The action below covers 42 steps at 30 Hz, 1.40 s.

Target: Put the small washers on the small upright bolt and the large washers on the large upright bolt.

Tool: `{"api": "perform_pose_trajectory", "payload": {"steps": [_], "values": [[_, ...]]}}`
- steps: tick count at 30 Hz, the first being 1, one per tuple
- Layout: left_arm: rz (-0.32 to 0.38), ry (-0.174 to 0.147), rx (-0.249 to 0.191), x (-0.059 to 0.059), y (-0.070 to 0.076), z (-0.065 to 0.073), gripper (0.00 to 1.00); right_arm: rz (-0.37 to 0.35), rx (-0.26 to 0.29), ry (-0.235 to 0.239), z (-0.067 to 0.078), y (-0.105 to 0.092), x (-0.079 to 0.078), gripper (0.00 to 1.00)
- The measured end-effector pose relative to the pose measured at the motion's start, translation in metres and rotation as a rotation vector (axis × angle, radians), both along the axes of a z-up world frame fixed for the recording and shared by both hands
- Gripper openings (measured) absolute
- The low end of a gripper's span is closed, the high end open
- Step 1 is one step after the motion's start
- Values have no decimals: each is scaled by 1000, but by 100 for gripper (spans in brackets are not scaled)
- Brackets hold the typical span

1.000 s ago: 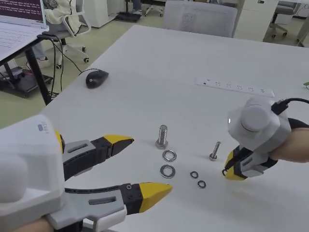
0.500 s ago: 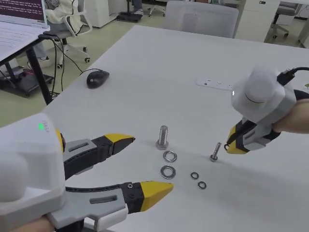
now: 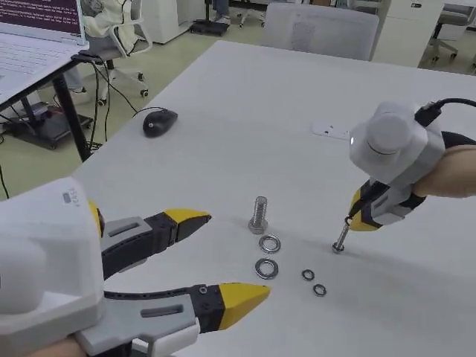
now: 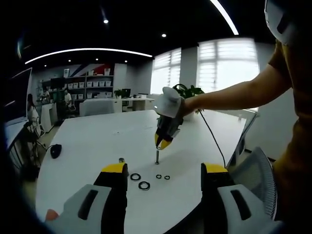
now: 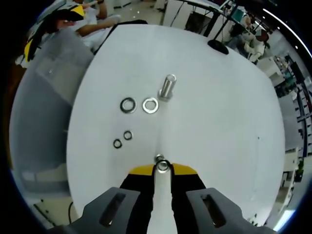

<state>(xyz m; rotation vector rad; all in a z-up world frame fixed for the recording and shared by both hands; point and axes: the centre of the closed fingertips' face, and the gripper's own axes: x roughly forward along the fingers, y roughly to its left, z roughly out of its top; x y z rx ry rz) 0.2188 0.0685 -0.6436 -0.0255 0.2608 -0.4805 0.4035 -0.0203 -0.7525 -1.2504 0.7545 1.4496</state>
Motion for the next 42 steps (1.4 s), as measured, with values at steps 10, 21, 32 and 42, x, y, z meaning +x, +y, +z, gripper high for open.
{"api": "perform_pose_trajectory", "payload": {"steps": [10, 21, 32, 42], "values": [[6, 6, -3, -1, 1, -2, 60, 9, -23, -6, -7, 0, 3, 12], [15, 14, -1, -2, 2, -4, 60, 25, -56, 1, -20, -1, 4, 12], [26, 13, 3, -2, 4, -2, 60, 53, -69, 9, -39, 1, 8, 13], [35, 19, -1, -2, 6, -4, 60, 68, -73, 11, -56, 3, 13, 13]]}}
